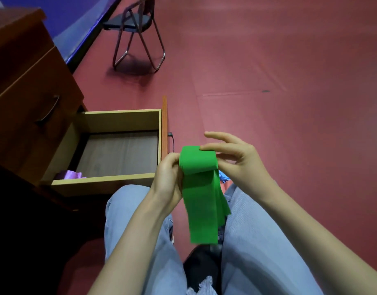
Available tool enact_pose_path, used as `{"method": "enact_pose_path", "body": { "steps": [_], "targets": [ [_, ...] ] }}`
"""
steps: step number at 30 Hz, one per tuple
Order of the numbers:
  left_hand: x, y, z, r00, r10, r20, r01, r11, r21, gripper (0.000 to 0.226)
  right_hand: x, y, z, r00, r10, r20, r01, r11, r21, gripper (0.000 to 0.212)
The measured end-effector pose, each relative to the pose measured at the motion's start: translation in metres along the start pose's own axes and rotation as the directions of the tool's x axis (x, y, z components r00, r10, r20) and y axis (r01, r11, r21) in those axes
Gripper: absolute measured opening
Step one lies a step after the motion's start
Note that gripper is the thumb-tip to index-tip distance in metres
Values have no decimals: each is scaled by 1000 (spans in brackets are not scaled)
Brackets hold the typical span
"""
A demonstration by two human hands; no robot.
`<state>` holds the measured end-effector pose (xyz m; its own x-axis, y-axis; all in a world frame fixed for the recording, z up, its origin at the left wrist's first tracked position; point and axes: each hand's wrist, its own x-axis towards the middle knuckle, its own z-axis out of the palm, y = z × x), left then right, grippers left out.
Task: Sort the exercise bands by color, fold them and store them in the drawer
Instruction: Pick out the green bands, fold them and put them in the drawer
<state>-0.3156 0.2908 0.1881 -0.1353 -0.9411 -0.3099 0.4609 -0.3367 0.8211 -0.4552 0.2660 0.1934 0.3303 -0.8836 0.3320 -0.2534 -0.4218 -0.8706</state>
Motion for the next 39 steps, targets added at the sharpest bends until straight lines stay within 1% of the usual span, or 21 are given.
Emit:
{"method": "enact_pose_path", "body": {
  "steps": [3, 4, 5, 8, 10, 12, 13, 14, 15, 16, 18, 19, 22, 25, 27, 29, 31, 35, 37, 39],
  "targets": [
    [-1, 0, -3, 993, -67, 99, 66, 998, 22, 59, -2, 4, -1, 1000, 9, 27, -8, 999, -41, 35],
    [-1, 0, -3, 991, -80, 108, 74, 996, 57, 55, -2, 5, -2, 999, 17, 35, -15, 999, -41, 35],
    [-2, 1, -3, 991, -78, 106, 67, 993, 97, 45, -3, 5, -2, 999, 23, 46, -21, 999, -43, 35],
    [-1, -3, -5, 997, -10, 82, -12, 966, 260, 16, -6, 7, -5, 997, 10, 77, -3, 996, -90, 39],
    [0, -4, -9, 997, 37, 69, -57, 949, 311, 13, -10, 9, -7, 997, 24, 77, -15, 993, -117, 46],
    [0, -4, -12, 996, 56, 71, -76, 941, 331, 14, -11, 11, -9, 989, 145, 35, -145, 989, -18, 46],
    [0, -3, -12, 995, 61, 76, -83, 936, 343, 15, -11, 9, -10, 972, 232, 23, -233, 969, 77, 39],
    [0, -3, -12, 994, 65, 84, -91, 929, 358, 16, -10, 7, -10, 947, 318, 43, -321, 932, 170, 30],
    [-1, -3, -12, 994, 65, 93, -96, 921, 378, 19, -9, 5, -10, 915, 390, 101, -402, 884, 236, 23],
    [-1, -3, -11, 992, 65, 106, -102, 911, 401, 23, -9, 3, -10, 889, 425, 173, -457, 848, 267, 21],
    [-2, -2, -9, 990, 52, 130, -103, 899, 425, 27, -9, 1, -7, 863, 433, 261, -497, 820, 284, 16],
    [-3, -2, -8, 990, 45, 133, -98, 901, 424, 28, -9, 1, -5, 861, 428, 274, -498, 819, 285, 17],
    [-4, 0, -8, 995, 36, 98, -73, 910, 408, 29, -8, 4, -3, 860, 424, 285, -498, 819, 286, 29],
    [-4, 1, -11, 995, 28, 90, -63, 913, 404, 26, -7, 4, -1, 871, 414, 263, -482, 824, 298, 27],
    [-5, 0, -13, 995, 29, 99, -65, 922, 381, 28, -7, 3, 0, 885, 403, 236, -460, 836, 300, 24],
    [-5, -3, -15, 995, 31, 100, -61, 947, 315, 32, -7, 3, 1, 896, 398, 196, -442, 833, 332, 23],
    [-7, -7, -17, 995, 1, 102, -27, 965, 260, 33, -7, 3, 1, 908, 396, 139, -418, 823, 385, 23],
    [-7, -14, -24, 990, -117, 81, 78, 921, 382, 38, -5, 5, 2, 935, 353, 31, -336, 856, 393, 26],
    [-6, -14, -25, 990, -123, 72, 84, 911, 405, 38, -4, 6, 4, 945, 325, -31, -287, 872, 396, 28],
    [-4, -13, -25, 991, -108, 75, 71, 920, 386, 38, -3, 4, 6, 951, 297, -86, -240, 884, 400, 29]
  ]
}}
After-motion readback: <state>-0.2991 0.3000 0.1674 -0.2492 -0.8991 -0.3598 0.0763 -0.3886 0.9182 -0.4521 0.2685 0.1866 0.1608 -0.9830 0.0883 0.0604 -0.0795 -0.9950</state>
